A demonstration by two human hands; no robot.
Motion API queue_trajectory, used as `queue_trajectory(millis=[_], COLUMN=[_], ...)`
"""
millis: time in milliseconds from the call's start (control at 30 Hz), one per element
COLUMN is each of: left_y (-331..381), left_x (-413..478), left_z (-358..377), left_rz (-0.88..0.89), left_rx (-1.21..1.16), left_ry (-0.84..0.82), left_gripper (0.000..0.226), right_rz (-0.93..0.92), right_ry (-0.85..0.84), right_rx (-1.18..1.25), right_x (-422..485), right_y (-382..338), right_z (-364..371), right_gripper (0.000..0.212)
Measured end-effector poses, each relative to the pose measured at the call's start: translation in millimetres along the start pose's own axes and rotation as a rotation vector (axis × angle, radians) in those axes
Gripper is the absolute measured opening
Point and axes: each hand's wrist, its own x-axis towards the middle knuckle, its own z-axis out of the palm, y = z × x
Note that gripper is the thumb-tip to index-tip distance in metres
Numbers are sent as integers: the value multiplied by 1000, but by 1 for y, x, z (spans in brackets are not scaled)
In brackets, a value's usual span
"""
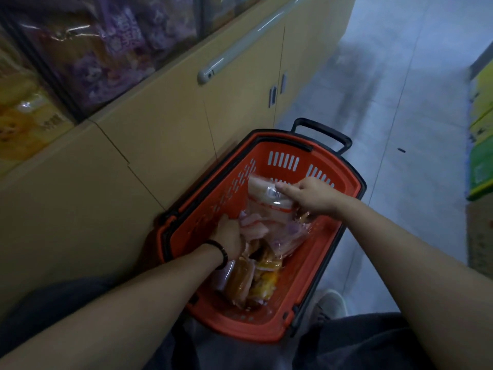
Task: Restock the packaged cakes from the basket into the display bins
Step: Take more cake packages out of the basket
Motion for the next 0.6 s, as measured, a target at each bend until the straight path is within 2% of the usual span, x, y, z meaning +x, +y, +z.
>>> queue_trajectory(millis=[100,200,267,400,500,600], left_y=[8,9,12,15,17,26], left_x=[0,0,-1,-5,-7,-15], left_z=[-16,-27,-37,-52,-53,-63], left_rz=[-36,-104,-129,-162,-169,-265], left_rx=[-89,-275,-347,-498,-728,-1065], left_ry=[63,123,116,108,95,43], left_gripper=[29,22,27,55,51,48], right_rz=[-81,-79,-59,-45,-53,-75], right_ry=[-6,-38,-44,-11,13,28], right_rx=[194,329,407,470,447,428], right_x=[-6,-14,-19,-27,-32,-36], right_y=[3,5,7,10,7,2], right_z=[-10,-19,-23,-34,-40,-43], right_gripper=[45,48,54,59,52,39])
